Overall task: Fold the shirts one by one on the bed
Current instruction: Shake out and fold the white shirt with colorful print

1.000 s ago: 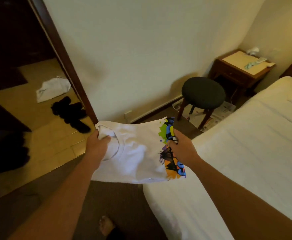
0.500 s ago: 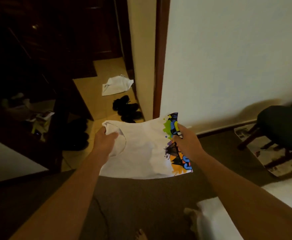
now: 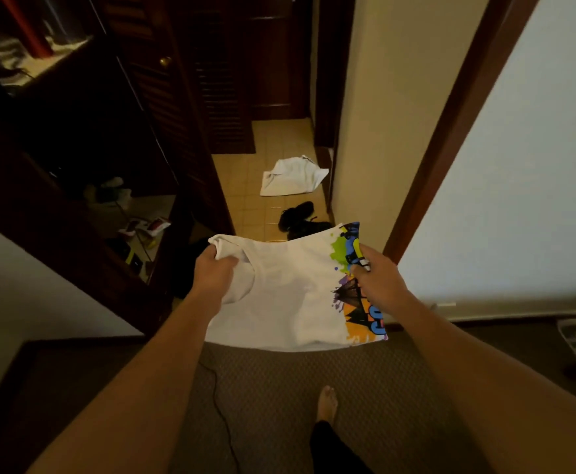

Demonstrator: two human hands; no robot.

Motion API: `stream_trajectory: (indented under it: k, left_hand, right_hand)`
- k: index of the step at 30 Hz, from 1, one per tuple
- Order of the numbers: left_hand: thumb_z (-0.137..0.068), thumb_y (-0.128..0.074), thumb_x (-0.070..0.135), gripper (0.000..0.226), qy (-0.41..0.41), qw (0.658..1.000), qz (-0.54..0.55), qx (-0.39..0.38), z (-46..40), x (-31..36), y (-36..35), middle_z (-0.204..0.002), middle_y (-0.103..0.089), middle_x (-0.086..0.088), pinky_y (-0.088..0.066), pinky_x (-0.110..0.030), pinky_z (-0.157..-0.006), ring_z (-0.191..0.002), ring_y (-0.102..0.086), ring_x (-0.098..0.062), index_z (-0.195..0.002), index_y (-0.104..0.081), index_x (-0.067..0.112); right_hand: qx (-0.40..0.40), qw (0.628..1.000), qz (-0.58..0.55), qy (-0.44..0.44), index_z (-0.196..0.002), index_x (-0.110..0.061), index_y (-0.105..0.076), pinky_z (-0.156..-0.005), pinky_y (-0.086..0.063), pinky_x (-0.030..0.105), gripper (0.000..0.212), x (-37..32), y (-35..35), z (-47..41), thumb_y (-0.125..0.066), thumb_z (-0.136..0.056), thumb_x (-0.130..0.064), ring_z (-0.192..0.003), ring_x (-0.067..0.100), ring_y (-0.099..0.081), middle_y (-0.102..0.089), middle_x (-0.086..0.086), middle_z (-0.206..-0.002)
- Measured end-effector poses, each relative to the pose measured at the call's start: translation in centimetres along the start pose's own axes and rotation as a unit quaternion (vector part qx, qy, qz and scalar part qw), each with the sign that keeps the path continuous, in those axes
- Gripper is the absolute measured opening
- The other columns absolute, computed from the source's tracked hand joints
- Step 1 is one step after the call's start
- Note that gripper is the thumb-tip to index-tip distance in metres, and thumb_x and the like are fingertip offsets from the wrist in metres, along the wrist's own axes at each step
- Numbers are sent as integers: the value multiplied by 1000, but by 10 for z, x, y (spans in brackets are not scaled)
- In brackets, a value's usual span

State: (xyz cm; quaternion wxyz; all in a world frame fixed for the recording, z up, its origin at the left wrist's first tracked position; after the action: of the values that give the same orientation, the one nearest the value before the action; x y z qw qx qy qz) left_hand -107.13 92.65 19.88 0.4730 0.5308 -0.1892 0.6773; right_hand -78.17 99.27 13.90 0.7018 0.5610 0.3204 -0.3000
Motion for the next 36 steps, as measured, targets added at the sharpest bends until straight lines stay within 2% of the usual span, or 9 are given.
stream_trajectory:
  k: [2,5,7,9,13,19,26,33,36]
  left_hand:
    - [-102,-54,16,28,2,1000,5,9,-24,10,-4,-115,-59,-2,-43,-40,-86,-102,-53,-24,-130,-60,19]
    - [-102,-55,15,33,13,1000,3,28,-67,31,-12,-120,-55,-3,-41,-40,-87,-105,-50,-24,-135,-57,19]
    - [-101,-56,16,33,21,999,-10,32,-92,43,-20,-121,-56,-4,-40,-40,-87,-105,-50,-25,-135,-57,17]
    - [-100,-58,19,34,18,999,-16,33,-114,52,-25,-126,-59,-7,-43,-41,-87,-107,-53,-26,-134,-58,16]
    - [-98,-59,19,25,12,999,-9,30,-166,79,-35,-120,-62,-6,-44,-40,-83,-99,-57,-23,-123,-61,19]
    - [-98,-56,13,36,-9,1000,-6,27,-244,115,-53,-123,-61,-5,-44,-39,-86,-107,-56,-26,-134,-60,14]
    - [-96,-56,10,34,-32,999,-19,-23,-363,165,-84,-120,-65,-6,-50,-40,-86,-109,-61,-28,-128,-65,17]
    - [-95,-50,5,34,-43,996,-40,-68,-465,230,-101,-108,-66,-1,-45,-28,-65,-92,-60,-17,-124,-65,16]
    - [-96,-49,5,38,-37,995,-41,-82,-500,252,-113,-112,-64,-1,-43,-27,-64,-91,-57,-15,-130,-61,17]
  right_hand:
    - [-10,1000,7,13,-155,-23,-39,-71,-47,22,54,-9,-3,-32,-53,-103,-20,-87,15,-66,-56,0,-143]
    - [-37,999,14,19,-152,-18,-43,-100,-48,33,52,-25,-9,-91,-56,-102,-22,-119,24,-60,-52,3,-150]
    - [-50,998,22,11,-150,-16,-47,-108,-45,41,51,-35,-13,-128,-58,-101,-24,-129,28,-55,-53,6,-149]
    - [-55,998,27,10,-151,-11,-45,-113,-40,42,53,-48,-16,-156,-58,-101,-22,-136,31,-48,-48,9,-152]
    - [-63,997,40,10,-152,-7,-41,-113,-35,39,52,-73,-19,-220,-55,-103,-19,-141,32,-41,-41,12,-157]
    - [-53,998,27,9,-152,-12,-44,-110,-39,37,53,-98,-22,-301,-58,-102,-21,-138,30,-46,-46,10,-154]
    - [-24,999,20,-21,-151,-14,-45,-107,-43,38,52,-123,-26,-402,-57,-101,-22,-132,31,-52,-52,11,-149]
    - [28,998,-1,-48,-151,-13,-45,-106,-41,35,50,-160,-29,-494,-55,-102,-20,-132,30,-51,-51,10,-149]
    - [42,998,-9,-47,-149,-14,-47,-103,-42,33,48,-169,-28,-532,-54,-103,-21,-128,29,-54,-55,9,-145]
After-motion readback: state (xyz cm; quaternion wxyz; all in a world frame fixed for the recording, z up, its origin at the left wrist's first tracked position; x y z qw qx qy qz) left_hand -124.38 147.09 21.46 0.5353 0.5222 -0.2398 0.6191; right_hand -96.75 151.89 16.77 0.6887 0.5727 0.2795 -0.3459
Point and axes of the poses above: each hand's wrist, its own z-axis away from the middle knuckle, its own y-axis out of the back of the hand, x = y × z, the point moved 1 cm from there along -z, towards the middle knuckle
